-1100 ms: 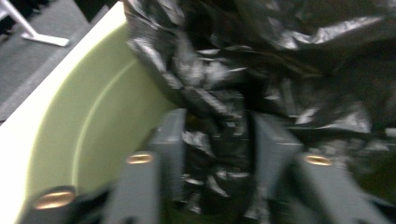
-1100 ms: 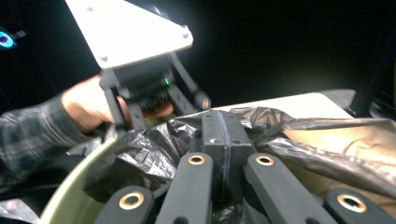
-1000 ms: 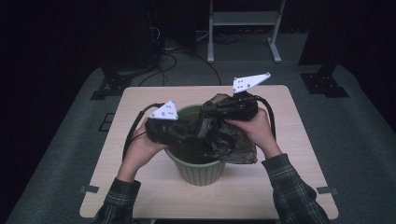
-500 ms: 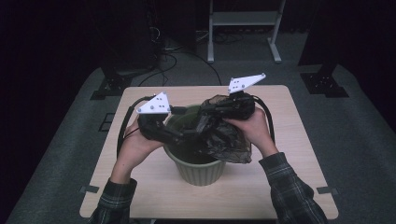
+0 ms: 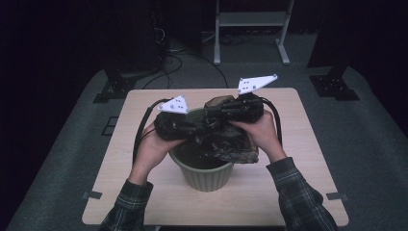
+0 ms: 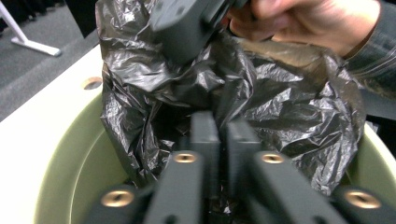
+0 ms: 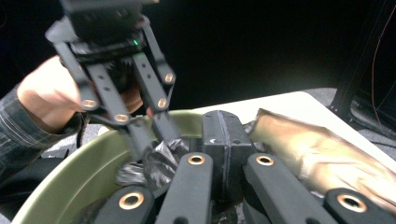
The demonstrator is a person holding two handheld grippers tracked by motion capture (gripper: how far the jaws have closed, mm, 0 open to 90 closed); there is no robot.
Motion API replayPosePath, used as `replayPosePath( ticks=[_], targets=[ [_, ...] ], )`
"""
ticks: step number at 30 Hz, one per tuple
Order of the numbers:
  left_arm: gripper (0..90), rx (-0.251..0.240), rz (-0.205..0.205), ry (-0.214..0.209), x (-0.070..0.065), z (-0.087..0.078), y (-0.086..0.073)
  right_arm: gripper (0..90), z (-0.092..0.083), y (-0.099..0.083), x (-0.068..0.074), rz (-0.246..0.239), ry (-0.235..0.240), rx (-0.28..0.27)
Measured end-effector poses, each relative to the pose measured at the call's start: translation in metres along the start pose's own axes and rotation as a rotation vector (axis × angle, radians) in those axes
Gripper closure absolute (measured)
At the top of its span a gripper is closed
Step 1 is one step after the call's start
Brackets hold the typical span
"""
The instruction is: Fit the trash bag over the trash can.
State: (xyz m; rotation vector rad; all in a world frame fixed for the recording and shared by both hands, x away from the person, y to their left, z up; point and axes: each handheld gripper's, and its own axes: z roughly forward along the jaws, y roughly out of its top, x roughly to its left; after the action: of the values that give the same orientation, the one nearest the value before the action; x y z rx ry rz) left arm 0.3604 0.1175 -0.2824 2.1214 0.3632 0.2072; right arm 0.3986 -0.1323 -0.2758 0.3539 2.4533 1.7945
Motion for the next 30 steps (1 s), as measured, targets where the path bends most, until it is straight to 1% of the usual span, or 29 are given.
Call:
replayPosePath(
  ticks=[1,3,4,6,8,9,11,12,15,17,18,19,21,24,27,29,30],
  targets=[
    [89.7,-0.002,-0.002,0.007,0.000,0.000,0.000,89.6,-0.002,0.000,0.001,-0.001,0.001,-0.001],
    [89.7,-0.012,-0.003,0.031,0.001,-0.003,-0.001,79.0,-0.006,-0.001,0.001,0.003,-0.001,-0.007],
    [89.7,-0.028,-0.011,0.034,0.003,-0.005,-0.002,77.1,-0.008,-0.001,0.001,0.005,0.003,-0.008],
    [89.7,-0.035,-0.023,0.035,0.005,-0.009,-0.003,72.6,-0.014,-0.002,0.004,-0.002,-0.019,0.000],
    [89.7,-0.045,-0.032,0.050,0.007,-0.013,-0.005,69.3,-0.025,-0.003,0.007,-0.002,-0.027,-0.001],
    [89.7,-0.047,-0.035,0.055,0.009,-0.016,-0.006,69.1,-0.031,-0.004,0.008,-0.007,-0.039,-0.004],
    [89.7,-0.055,-0.041,0.064,0.011,-0.019,-0.009,65.0,-0.044,-0.007,0.009,0.002,-0.053,-0.013],
    [89.7,-0.061,-0.046,0.067,0.012,-0.021,-0.010,64.3,-0.050,-0.010,0.009,0.010,-0.060,-0.013],
    [89.6,-0.077,-0.055,0.064,0.013,-0.024,-0.014,60.5,-0.067,-0.019,0.007,0.037,-0.106,-0.007],
    [89.6,-0.075,-0.051,0.062,0.013,-0.025,-0.015,57.0,-0.074,-0.025,0.004,0.056,-0.145,-0.009],
    [89.6,-0.073,-0.051,0.061,0.012,-0.025,-0.016,57.1,-0.079,-0.029,0.001,0.065,-0.170,-0.012],
    [89.7,-0.074,-0.050,0.059,0.012,-0.025,-0.016,57.0,-0.081,-0.032,-0.002,0.077,-0.180,-0.018],
    [89.7,-0.076,-0.052,0.051,0.012,-0.024,-0.016,57.0,-0.083,-0.033,-0.006,0.085,-0.197,-0.034],
    [89.6,-0.075,-0.051,0.044,0.011,-0.023,-0.016,56.3,-0.077,-0.029,-0.010,0.070,-0.210,-0.050],
    [89.6,-0.077,-0.046,0.035,0.010,-0.024,-0.016,52.1,-0.064,-0.021,-0.018,0.048,-0.215,-0.038],
    [89.6,-0.083,-0.046,0.029,0.009,-0.024,-0.016,51.8,-0.055,-0.017,-0.022,0.032,-0.205,-0.032],
    [89.6,-0.083,-0.046,0.027,0.008,-0.025,-0.016,51.3,-0.050,-0.015,-0.024,0.027,-0.212,-0.024]
  ],
)
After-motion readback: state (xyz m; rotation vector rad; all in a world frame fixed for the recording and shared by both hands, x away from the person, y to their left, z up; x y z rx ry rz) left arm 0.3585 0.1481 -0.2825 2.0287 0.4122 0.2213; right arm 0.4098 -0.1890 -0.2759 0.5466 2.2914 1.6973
